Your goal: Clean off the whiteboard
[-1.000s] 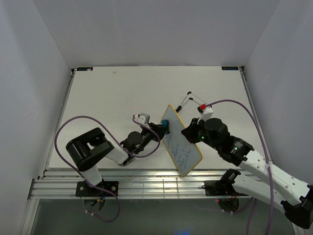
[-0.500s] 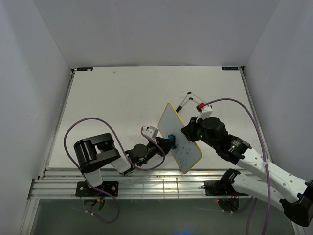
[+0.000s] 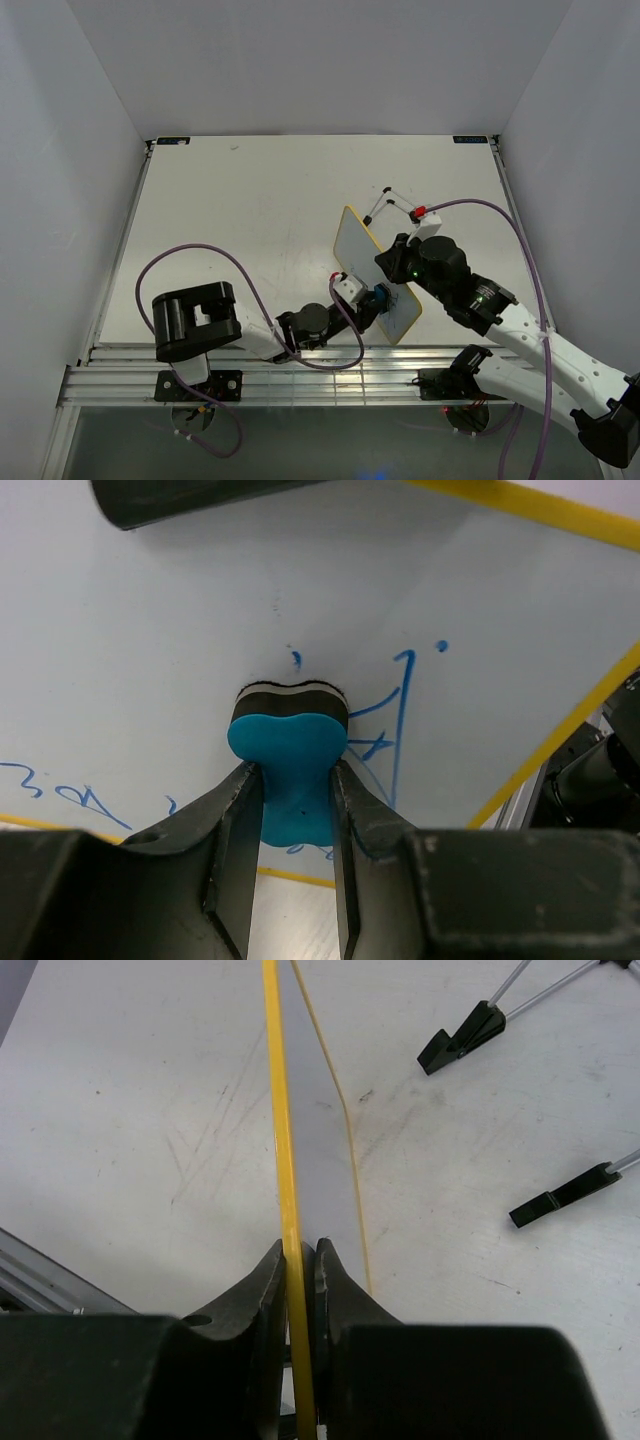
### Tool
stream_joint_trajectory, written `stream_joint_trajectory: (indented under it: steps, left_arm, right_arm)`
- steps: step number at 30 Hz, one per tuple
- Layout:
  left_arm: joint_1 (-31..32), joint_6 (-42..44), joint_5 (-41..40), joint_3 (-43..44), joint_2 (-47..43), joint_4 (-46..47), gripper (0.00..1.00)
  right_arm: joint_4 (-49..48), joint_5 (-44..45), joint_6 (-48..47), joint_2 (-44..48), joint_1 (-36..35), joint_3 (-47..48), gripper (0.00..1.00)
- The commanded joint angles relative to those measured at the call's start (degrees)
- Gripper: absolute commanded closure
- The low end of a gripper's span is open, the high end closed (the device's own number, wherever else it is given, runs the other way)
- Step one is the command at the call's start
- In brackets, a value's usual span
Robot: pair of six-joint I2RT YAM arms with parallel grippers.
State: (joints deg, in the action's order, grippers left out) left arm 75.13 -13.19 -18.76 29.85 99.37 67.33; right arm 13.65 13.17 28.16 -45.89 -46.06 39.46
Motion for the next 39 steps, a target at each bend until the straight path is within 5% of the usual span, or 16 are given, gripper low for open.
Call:
stream_joint_trajectory:
  steps: [1,17,28,39]
  left_arm:
    - [2.9,4.0,6.0,5.3,-3.1,-1.4,1.00]
    - [3.9,8.3,-1.3,1.8,-12.1,-8.4,1.00]
    - [0.5,2.4,-0.7,-2.8,-17.0,-16.9,1.00]
    - [-2.9,-1.7,14.0,3.3,-14.1,-29.3,1.00]
  right_arm:
    - [-9.8,-14.4,13.7,0.3,-1.8,-0.2,0.92]
    - [-3.5,-11.8,1.9,1.9,9.6,-5.6,0.92]
    - [-7.7,-6.2,5.9,4.3,11.6,-13.9,0.92]
    - [-23.7,-7.7,7.3,11.0,11.6,-23.2,0.92]
